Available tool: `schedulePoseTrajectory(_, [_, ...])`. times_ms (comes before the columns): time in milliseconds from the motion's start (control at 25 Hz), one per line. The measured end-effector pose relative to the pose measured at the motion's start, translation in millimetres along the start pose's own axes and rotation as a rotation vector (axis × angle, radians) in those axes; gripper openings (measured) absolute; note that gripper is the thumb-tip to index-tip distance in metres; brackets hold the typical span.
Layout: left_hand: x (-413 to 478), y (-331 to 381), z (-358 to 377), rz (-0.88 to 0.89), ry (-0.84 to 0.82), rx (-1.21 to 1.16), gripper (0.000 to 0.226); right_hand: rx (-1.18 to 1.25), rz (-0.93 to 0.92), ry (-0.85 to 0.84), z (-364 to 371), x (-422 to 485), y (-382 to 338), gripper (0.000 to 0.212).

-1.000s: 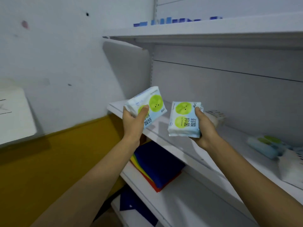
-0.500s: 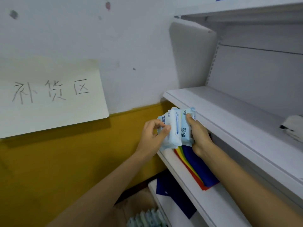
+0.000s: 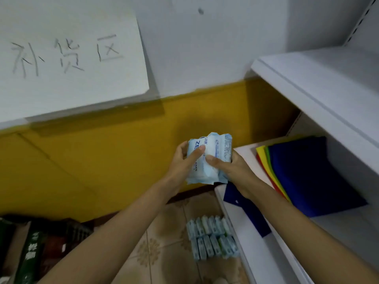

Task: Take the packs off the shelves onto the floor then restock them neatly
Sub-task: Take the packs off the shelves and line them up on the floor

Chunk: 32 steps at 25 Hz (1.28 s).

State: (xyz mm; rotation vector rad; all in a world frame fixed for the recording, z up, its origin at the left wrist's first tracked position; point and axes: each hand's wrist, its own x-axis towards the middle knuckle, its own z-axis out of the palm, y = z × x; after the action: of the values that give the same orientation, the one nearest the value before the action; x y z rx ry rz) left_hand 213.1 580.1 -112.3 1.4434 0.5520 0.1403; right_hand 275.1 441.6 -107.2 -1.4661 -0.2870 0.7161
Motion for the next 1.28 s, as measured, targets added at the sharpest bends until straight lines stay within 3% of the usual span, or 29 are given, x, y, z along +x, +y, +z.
schedulePoseTrajectory(80, [6.1, -28.6, -3.5, -0.131, -0.011, 0.015, 0.070, -0.016, 0.078, 0.008, -1.2, 9.4, 33.5, 0.033])
schedulePoseTrajectory(200, [21.7, -78.8, -14.9, -0.269, -0.009, 0.092, 0.042, -0.070, 0.205, 0.047, -0.1, 20.8, 88.5, 0.039])
schedulePoseTrajectory(360, [58.4, -176.0, -38.5, -0.563, 0.054, 0.092, 0.045, -0.062, 0.449, 0.236, 6.2, 24.7, 207.1, 0.038])
schedulePoseTrajectory(560, [130.8, -366.8, -84.6, -0.830, 0.177, 0.217, 0.027, -0.245, 0.764, 0.380, 33.5, 23.3, 414.8, 0.031])
schedulePoseTrajectory(680, [173.1, -487.9, -109.1, -0.925, 0.175, 0.321, 0.032, -0.359, 0.859, 0.393, 65.2, 39.3, 535.5, 0.031])
schedulePoseTrajectory(880, [228.7, -670.3, -125.0, -1.018, 0.049, 0.514, 0.040, -0.727, 0.777, 0.305, 78.4, 105.9, 708.9, 0.037])
schedulePoseTrajectory(1000, [250.2, -746.8, -112.1, -0.989, 0.007, 0.478, 0.060, -0.957, 0.713, 0.281, 56.6, 148.1, 776.3, 0.040])
schedulePoseTrajectory(1080, [256.2, -783.4, -102.7, -0.962, -0.008, 0.511, 0.068, -1.111, 0.672, 0.268, 44.5, 160.3, 803.8, 0.041])
schedulePoseTrajectory(1200, [252.1, -803.0, -91.9, -0.877, 0.040, 0.624, 0.073, -1.152, 0.598, 0.278, 34.9, 161.0, 812.2, 0.041])
schedulePoseTrajectory(1280, [245.5, -803.1, -88.4, -0.879, 0.135, 0.526, 0.074, -1.149, 0.622, 0.236, 32.5, 160.2, 808.9, 0.032])
